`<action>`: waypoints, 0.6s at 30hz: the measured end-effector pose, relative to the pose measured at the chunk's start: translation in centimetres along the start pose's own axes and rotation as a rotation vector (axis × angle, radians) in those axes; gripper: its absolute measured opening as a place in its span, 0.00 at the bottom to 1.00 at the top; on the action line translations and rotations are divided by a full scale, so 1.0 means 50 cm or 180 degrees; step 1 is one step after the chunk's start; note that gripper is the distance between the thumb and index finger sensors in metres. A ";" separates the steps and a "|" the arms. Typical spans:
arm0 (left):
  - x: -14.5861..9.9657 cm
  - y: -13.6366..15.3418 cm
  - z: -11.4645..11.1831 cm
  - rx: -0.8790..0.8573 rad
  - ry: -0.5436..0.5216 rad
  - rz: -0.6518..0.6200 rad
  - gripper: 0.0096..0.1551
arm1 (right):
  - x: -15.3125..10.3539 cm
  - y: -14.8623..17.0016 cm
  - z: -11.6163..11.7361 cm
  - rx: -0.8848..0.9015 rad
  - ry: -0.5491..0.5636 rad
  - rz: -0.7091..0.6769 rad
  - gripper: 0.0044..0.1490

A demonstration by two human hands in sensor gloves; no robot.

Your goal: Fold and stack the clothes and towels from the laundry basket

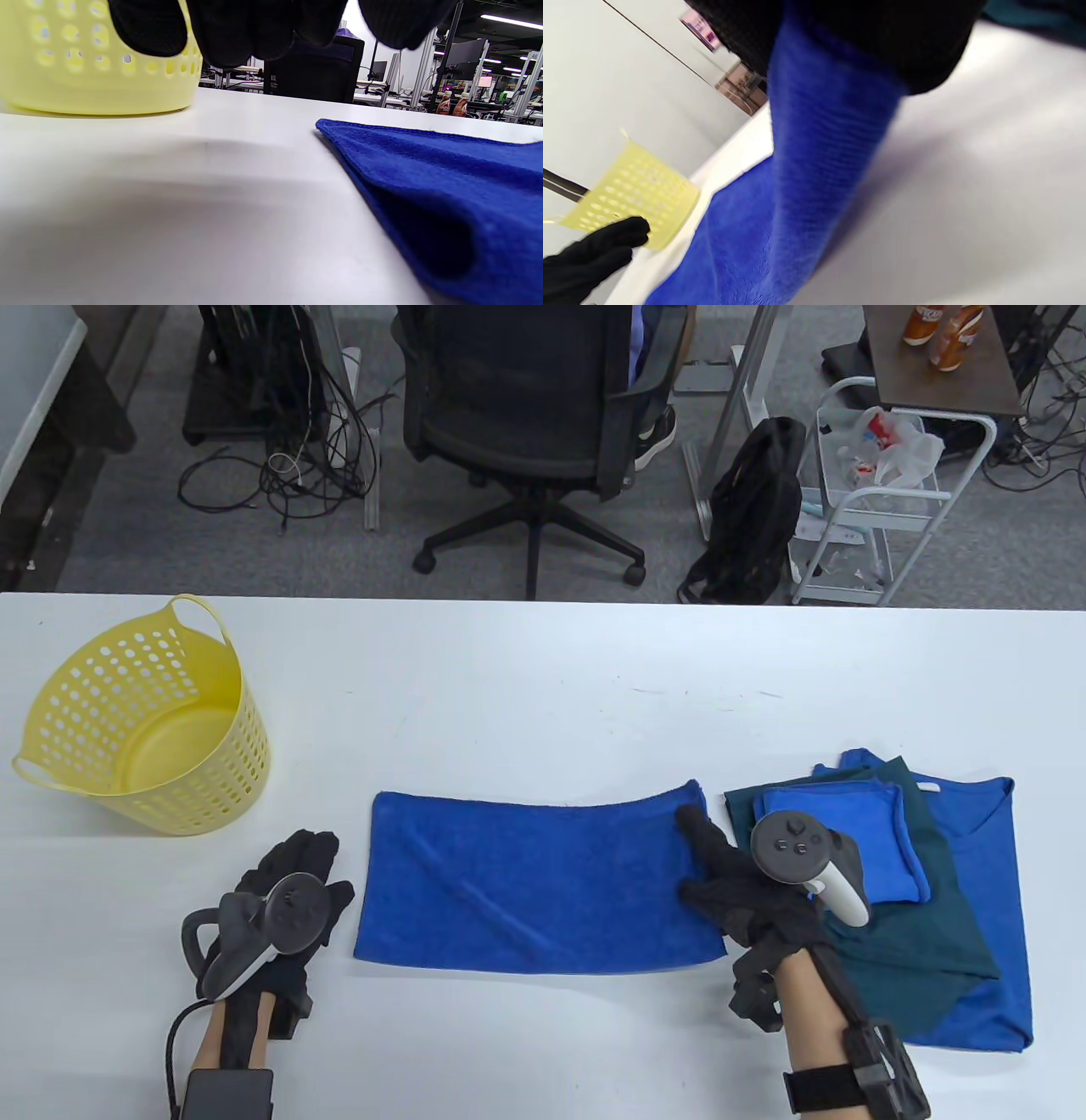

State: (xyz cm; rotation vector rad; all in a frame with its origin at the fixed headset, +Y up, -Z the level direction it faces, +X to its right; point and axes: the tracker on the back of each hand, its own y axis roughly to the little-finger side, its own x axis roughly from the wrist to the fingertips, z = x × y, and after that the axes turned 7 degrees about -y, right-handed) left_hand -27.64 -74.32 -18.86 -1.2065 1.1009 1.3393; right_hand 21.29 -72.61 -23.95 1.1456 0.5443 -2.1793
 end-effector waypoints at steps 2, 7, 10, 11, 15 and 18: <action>0.000 0.000 -0.001 -0.0002 0.0000 -0.0004 0.44 | -0.004 0.003 0.001 -0.0032 0.0064 0.0054 0.52; -0.001 0.000 -0.001 0.0015 -0.0005 -0.0021 0.44 | -0.034 -0.013 -0.018 -0.0675 0.0103 0.0588 0.55; -0.001 0.000 -0.001 0.0014 -0.0013 -0.0021 0.44 | -0.063 -0.073 -0.046 -0.1293 0.0396 0.1006 0.57; -0.002 0.000 -0.001 0.0006 -0.0015 -0.0023 0.44 | -0.065 -0.092 -0.048 -0.1398 0.0502 0.1016 0.58; -0.001 -0.001 -0.002 -0.0019 -0.0009 -0.0038 0.44 | -0.005 -0.217 0.016 -0.1759 0.0389 0.0578 0.59; -0.002 0.000 -0.002 -0.0031 0.0008 -0.0049 0.44 | 0.093 -0.282 0.130 -0.1930 -0.0133 0.0364 0.60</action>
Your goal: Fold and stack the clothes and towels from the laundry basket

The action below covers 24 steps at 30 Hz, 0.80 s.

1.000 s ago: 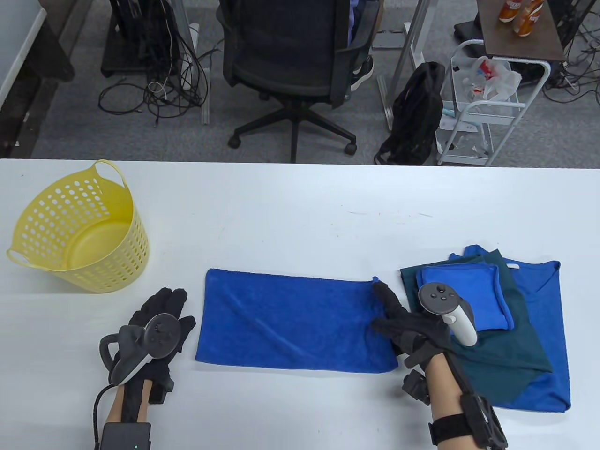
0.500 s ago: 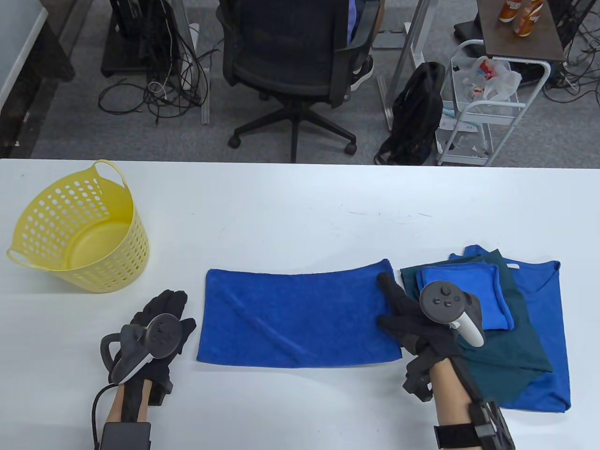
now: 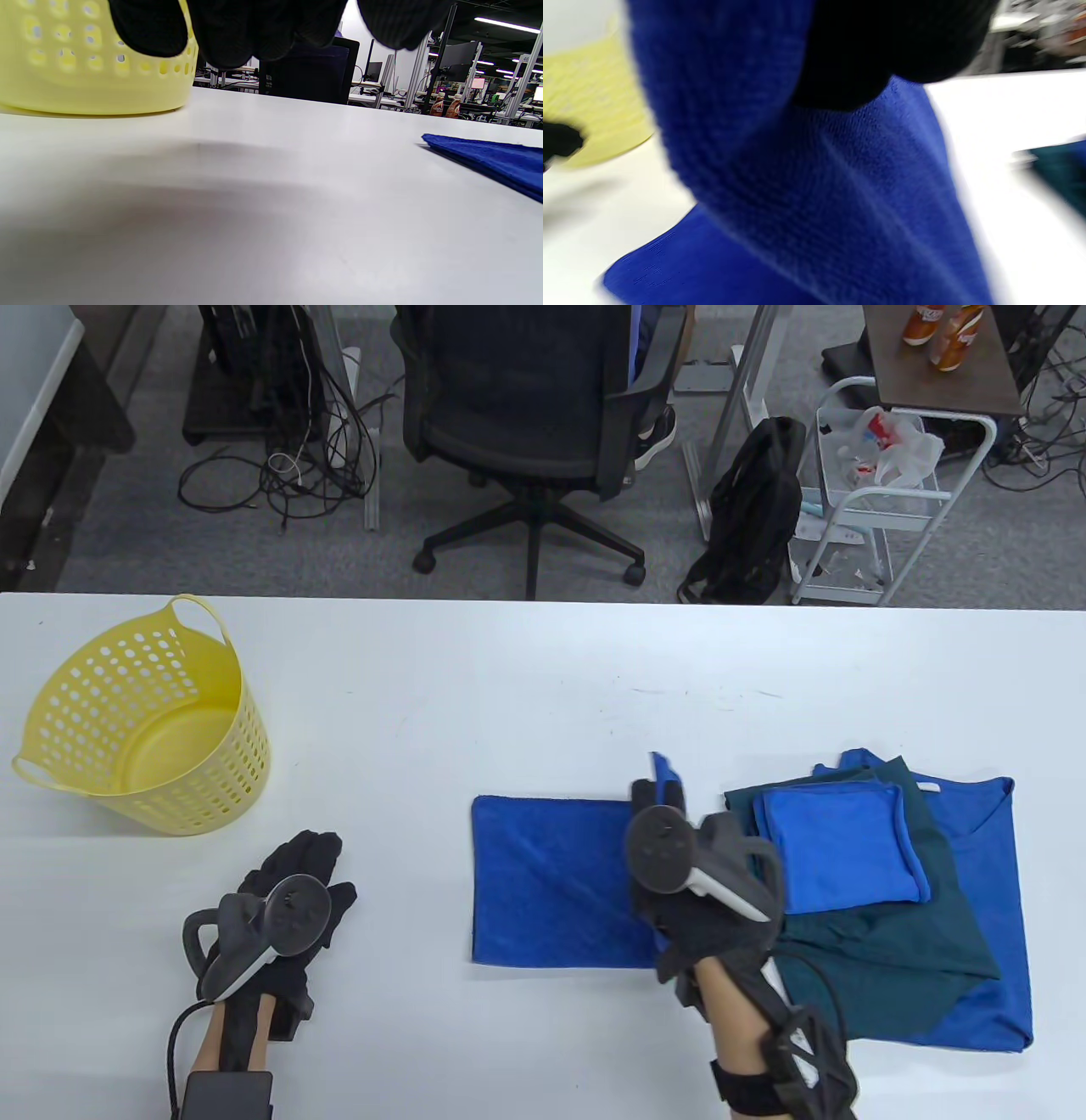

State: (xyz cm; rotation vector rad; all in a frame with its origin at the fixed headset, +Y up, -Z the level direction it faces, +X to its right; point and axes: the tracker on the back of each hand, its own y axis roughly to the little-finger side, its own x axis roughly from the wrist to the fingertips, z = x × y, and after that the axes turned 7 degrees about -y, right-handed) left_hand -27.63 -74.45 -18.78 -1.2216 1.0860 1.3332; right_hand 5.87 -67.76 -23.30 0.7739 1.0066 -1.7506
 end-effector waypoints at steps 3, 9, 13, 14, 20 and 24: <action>-0.006 0.001 -0.002 0.0024 0.0010 -0.0006 0.44 | 0.091 -0.090 0.080 -0.0185 -0.0421 -0.0084 0.60; -0.010 0.001 -0.004 0.0233 0.0055 -0.0037 0.44 | 0.150 -0.118 0.139 -0.0167 -0.0667 -0.0009 0.60; -0.010 0.007 -0.001 0.0138 0.0041 -0.0008 0.44 | 0.133 -0.124 0.107 -0.0157 -0.0456 -0.0008 0.59; -0.010 0.008 0.000 0.0154 0.0038 0.0001 0.44 | 0.132 -0.130 0.101 -0.0151 -0.0430 -0.0027 0.59; -0.010 0.011 0.001 0.0177 0.0091 0.0025 0.44 | 0.146 -0.128 0.102 0.0454 -0.0908 -0.0387 0.54; -0.004 0.013 0.002 0.0003 0.0244 0.0081 0.43 | 0.094 -0.039 0.029 0.0515 -0.0151 -0.0110 0.42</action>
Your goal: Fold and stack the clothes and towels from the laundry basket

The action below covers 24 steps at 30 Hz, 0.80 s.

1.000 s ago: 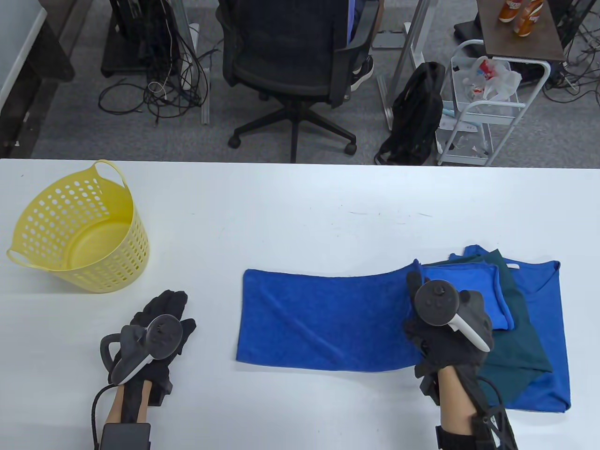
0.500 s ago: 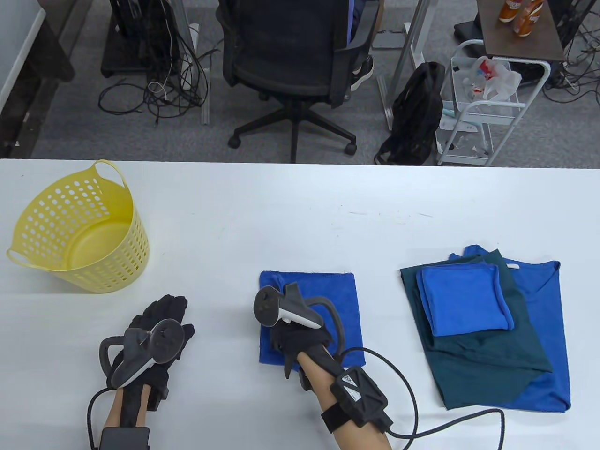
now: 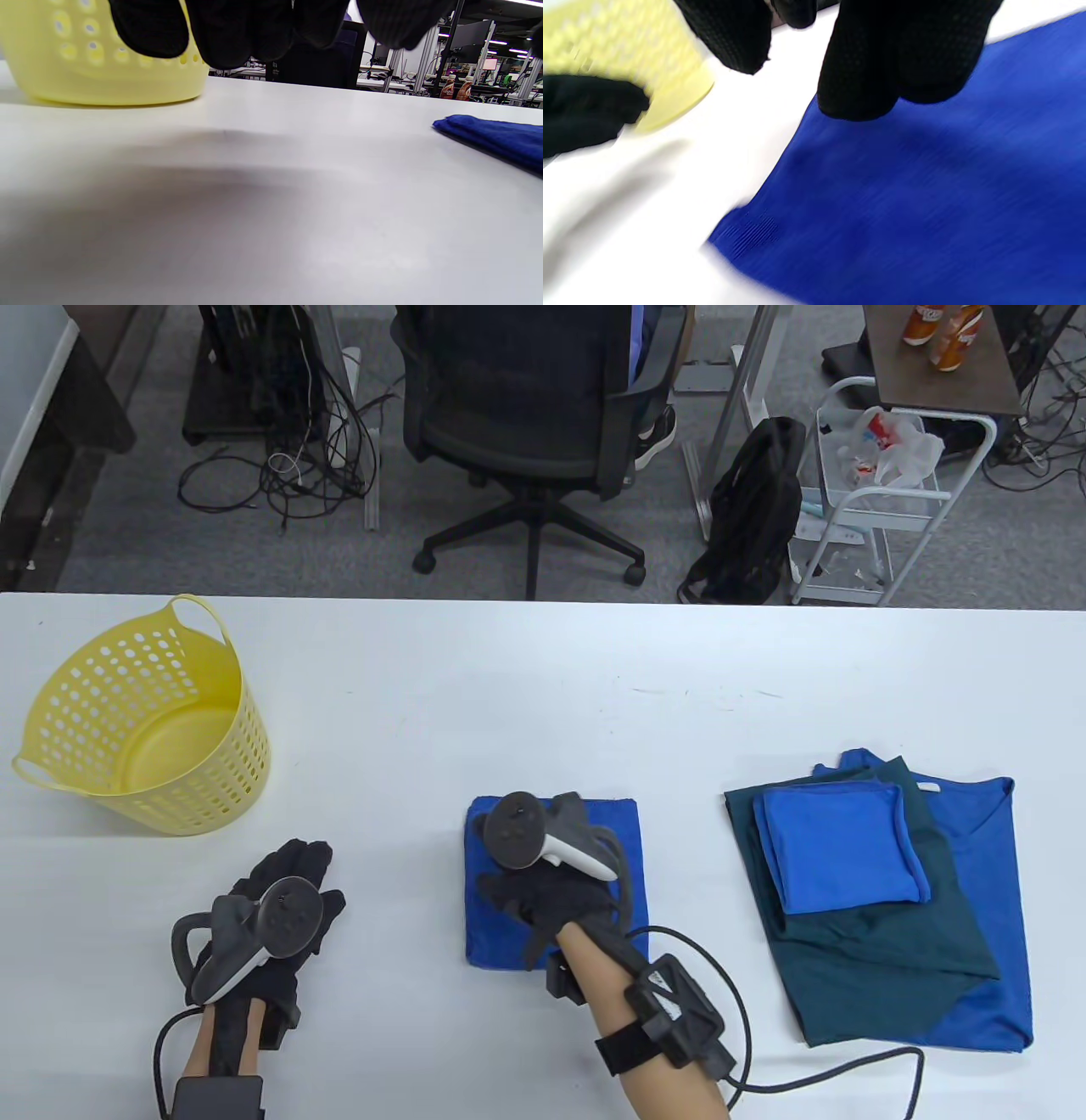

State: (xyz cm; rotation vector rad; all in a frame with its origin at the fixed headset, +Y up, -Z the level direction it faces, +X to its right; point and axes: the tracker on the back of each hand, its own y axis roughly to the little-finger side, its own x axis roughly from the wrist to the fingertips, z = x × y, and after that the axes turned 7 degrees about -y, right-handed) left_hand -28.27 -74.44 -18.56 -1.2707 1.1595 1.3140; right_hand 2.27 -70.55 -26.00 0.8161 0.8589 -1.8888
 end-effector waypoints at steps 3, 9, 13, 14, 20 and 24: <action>0.022 -0.026 0.007 -0.0306 0.0261 -0.0009 0.43 | -0.036 0.113 -0.042 0.0175 0.0577 0.0500 0.39; 0.148 -0.160 -0.012 -0.0682 0.0823 -0.0265 0.47 | 0.013 0.255 0.000 0.0965 0.0131 0.1091 0.52; 0.240 -0.257 -0.056 -0.0512 0.1315 -0.0355 0.60 | 0.040 0.282 0.021 0.0991 0.0334 0.1271 0.56; 0.260 -0.276 -0.066 -0.0410 0.1473 -0.0374 0.62 | 0.046 0.281 0.022 0.0906 0.0427 0.1249 0.55; 0.323 -0.348 -0.115 0.0260 0.1846 -0.0529 0.71 | 0.038 0.271 0.017 0.1032 0.0793 0.0649 0.27; 0.324 -0.351 -0.102 0.0481 0.1846 -0.0581 0.60 | -0.024 0.261 -0.015 0.1251 0.0827 -0.0333 0.26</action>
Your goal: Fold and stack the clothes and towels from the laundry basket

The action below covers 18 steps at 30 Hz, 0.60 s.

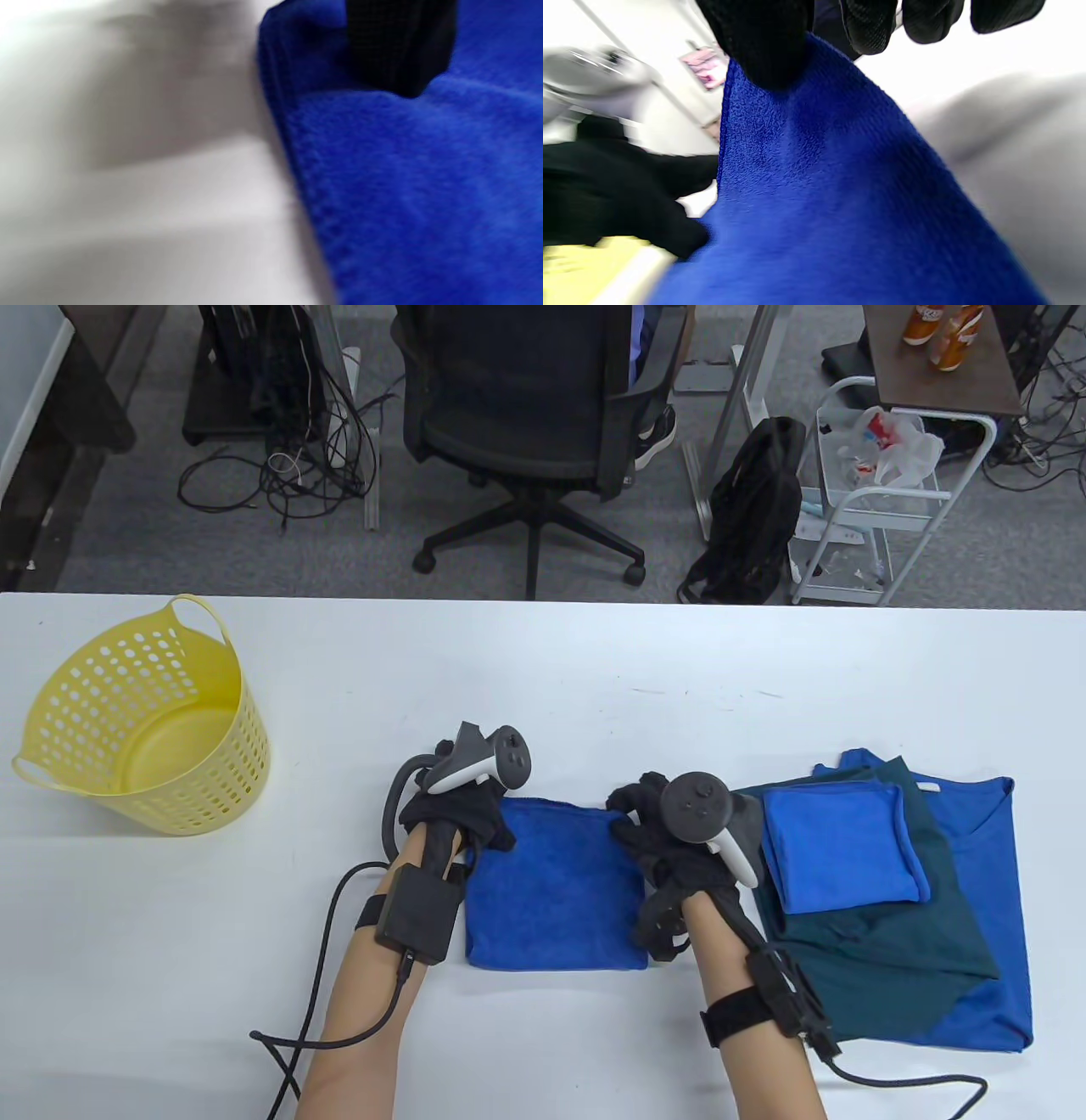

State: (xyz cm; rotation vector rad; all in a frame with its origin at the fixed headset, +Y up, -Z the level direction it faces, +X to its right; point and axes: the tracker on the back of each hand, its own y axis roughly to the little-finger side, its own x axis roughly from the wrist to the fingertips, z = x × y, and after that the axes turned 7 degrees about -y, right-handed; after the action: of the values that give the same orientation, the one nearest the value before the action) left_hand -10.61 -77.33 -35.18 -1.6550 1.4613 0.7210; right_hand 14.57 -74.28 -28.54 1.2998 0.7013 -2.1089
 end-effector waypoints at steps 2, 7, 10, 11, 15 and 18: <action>-0.025 0.006 0.012 -0.0025 -0.0302 -0.0161 0.38 | -0.024 -0.013 -0.015 0.0186 -0.0071 -0.0323 0.27; -0.169 0.065 0.088 -0.0432 -0.1185 -0.0518 0.29 | -0.070 -0.051 -0.055 0.0494 0.0011 -0.0752 0.27; -0.277 0.094 0.128 -0.0549 -0.1805 -0.0588 0.29 | -0.090 -0.085 -0.076 0.0374 0.0285 -0.0984 0.27; -0.302 0.099 0.131 -0.0556 -0.1941 -0.0602 0.29 | -0.094 -0.093 -0.078 0.0362 0.0370 -0.1021 0.27; -0.361 0.105 0.120 -0.0578 -0.1887 -0.0788 0.29 | -0.104 -0.112 -0.069 0.0454 0.0450 -0.1025 0.31; -0.350 0.088 0.125 -0.0969 -0.1476 -0.1176 0.30 | -0.127 -0.139 -0.096 0.0275 0.0983 -0.0850 0.33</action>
State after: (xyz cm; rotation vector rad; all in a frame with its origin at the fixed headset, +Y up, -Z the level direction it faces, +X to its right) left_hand -17.37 -62.87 -24.72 -1.7638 0.7226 1.0623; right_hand 15.07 -64.93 -23.68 1.6828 0.9688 -2.1865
